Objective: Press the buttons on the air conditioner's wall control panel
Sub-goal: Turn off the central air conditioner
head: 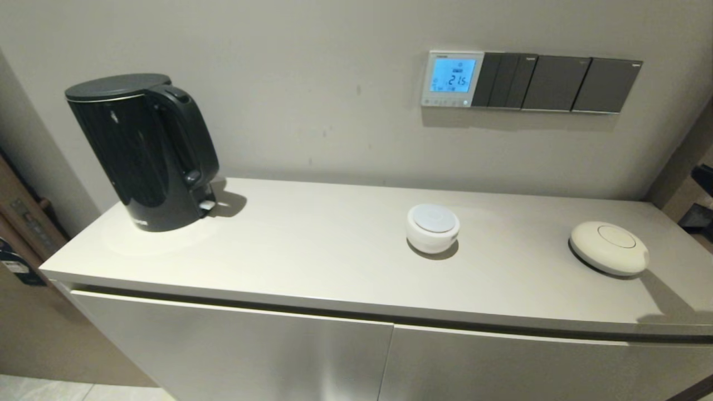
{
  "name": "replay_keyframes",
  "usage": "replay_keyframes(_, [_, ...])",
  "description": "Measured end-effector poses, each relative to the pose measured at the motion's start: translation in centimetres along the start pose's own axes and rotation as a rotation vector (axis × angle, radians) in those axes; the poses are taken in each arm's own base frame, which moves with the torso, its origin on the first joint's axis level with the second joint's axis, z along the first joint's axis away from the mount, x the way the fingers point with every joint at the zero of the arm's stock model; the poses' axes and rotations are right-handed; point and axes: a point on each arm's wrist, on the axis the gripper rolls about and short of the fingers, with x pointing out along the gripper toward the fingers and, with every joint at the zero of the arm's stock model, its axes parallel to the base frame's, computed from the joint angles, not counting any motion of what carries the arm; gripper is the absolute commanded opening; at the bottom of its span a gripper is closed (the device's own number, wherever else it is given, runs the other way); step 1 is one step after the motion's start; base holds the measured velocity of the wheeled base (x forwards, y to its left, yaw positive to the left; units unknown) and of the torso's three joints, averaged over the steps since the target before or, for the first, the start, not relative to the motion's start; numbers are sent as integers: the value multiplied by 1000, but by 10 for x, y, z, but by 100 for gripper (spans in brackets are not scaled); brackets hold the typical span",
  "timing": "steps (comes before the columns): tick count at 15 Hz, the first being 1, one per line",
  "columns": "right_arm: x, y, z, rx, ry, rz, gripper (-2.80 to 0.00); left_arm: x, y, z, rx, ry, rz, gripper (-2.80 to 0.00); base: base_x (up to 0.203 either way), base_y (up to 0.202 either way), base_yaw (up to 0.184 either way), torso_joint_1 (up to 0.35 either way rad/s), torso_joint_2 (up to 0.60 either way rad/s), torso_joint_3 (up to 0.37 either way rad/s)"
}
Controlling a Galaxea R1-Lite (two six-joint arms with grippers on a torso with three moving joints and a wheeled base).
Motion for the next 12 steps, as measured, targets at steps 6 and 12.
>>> replay_keyframes(6, [57, 42, 2, 46, -42, -90, -280, 0, 0, 0, 0, 0, 1, -280, 0, 0, 0, 0, 0, 0])
replay_keyframes(12, [102, 87, 16, 60, -77, -77, -280, 0, 0, 0, 0, 0, 0, -280, 0, 0, 0, 0, 0, 0])
